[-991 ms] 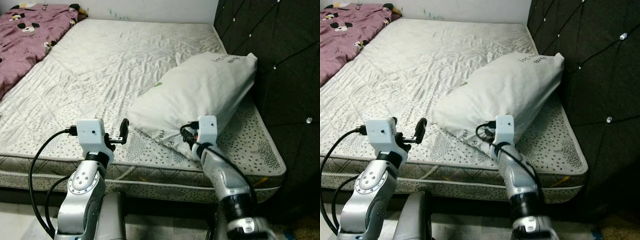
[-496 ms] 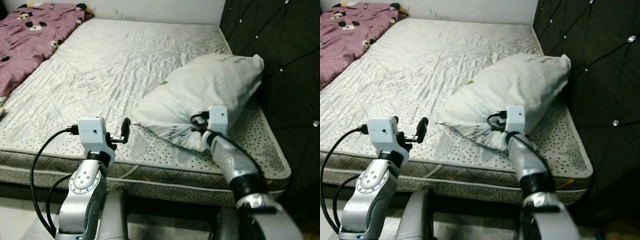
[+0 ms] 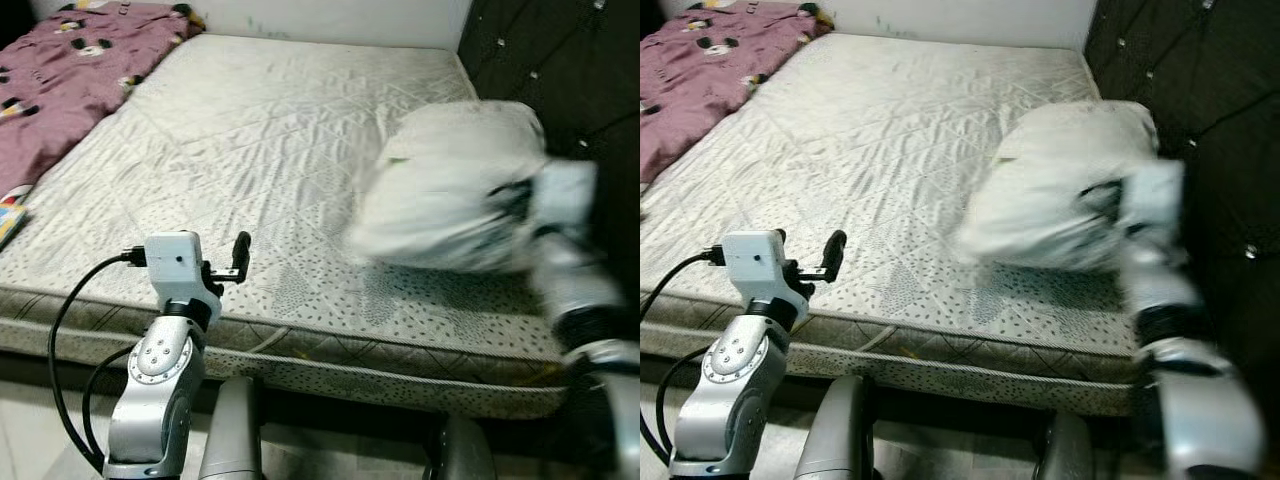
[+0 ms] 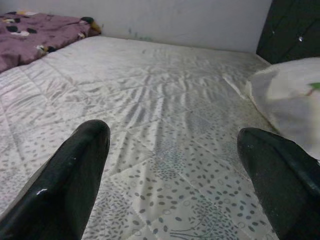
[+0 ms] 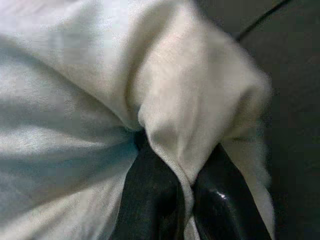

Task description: Clean up the room

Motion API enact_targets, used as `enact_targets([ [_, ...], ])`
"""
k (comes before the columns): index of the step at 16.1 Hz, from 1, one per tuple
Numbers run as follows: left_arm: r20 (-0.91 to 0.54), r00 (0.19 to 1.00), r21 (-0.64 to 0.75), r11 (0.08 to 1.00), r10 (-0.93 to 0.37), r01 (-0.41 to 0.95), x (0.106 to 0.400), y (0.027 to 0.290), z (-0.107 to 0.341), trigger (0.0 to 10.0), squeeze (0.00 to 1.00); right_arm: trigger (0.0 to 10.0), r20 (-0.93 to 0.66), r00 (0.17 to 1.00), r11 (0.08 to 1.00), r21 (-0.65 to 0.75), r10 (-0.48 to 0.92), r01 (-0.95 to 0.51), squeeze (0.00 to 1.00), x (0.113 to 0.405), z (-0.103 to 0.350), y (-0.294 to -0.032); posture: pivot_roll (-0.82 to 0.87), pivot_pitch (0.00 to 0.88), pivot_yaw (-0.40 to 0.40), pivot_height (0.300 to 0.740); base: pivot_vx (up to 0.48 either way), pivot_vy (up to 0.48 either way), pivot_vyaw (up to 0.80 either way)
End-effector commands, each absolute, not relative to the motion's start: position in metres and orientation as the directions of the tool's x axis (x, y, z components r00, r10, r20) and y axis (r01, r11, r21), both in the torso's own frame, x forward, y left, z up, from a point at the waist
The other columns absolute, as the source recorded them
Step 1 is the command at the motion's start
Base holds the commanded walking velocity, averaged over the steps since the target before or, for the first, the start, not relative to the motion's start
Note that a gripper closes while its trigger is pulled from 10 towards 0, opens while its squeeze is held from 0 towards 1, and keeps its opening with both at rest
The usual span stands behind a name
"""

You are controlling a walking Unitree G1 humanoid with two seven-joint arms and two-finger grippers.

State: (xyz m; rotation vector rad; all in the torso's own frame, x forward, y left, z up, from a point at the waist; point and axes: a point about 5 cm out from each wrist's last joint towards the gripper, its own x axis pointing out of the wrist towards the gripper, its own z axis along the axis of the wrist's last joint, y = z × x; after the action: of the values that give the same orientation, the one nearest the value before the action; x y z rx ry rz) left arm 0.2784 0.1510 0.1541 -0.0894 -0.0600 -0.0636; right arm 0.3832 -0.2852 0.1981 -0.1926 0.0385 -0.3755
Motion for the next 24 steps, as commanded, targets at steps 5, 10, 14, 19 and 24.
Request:
enact_targets([
  [5, 0.060, 0.995, -0.070, 0.994, -0.082, 0.086, 0.280, 0.146, 0.155, 10.0, 0.00, 0.0, 0.144, 0.901, 0.886, -0.170, -0.410, 0.431, 0.00, 0.378, 0.223, -0.304, 0.02, 0.056, 0.016, 0.521, 0.000, 0.000, 0.00],
  [10, 0.053, 0.995, -0.062, 0.994, -0.082, 0.086, 0.277, 0.149, 0.153, 10.0, 0.00, 0.0, 0.068, 0.923, 0.905, -0.183, -0.378, 0.384, 0.00, 0.341, 0.157, -0.284, 0.02, 0.063, 0.013, 0.521, 0.000, 0.000, 0.00],
  [14, 0.044, 0.993, -0.041, 0.993, -0.112, 0.114, 0.276, 0.149, 0.153, 10.0, 0.00, 0.0, 0.047, 0.955, 0.937, -0.184, -0.294, 0.297, 0.00, 0.294, 0.129, -0.246, 0.01, 0.064, 0.032, 0.521, 0.000, 0.000, 0.00],
  [19, 0.047, 0.993, -0.005, 0.994, -0.111, 0.111, 0.280, 0.159, 0.154, 10.0, 0.00, 0.0, -0.057, 0.981, 0.973, -0.151, -0.186, 0.176, 0.00, 0.257, 0.109, -0.211, 0.01, 0.057, 0.039, 0.521, 0.000, 0.000, 0.00],
  [24, 0.054, 0.994, -0.002, 0.995, -0.100, 0.100, 0.279, 0.160, 0.155, 10.0, 0.00, 0.0, 0.000, 0.969, 0.952, -0.186, -0.247, 0.242, 0.00, 0.315, 0.147, -0.260, 0.02, 0.050, 0.028, 0.521, 0.000, 0.000, 0.00],
])
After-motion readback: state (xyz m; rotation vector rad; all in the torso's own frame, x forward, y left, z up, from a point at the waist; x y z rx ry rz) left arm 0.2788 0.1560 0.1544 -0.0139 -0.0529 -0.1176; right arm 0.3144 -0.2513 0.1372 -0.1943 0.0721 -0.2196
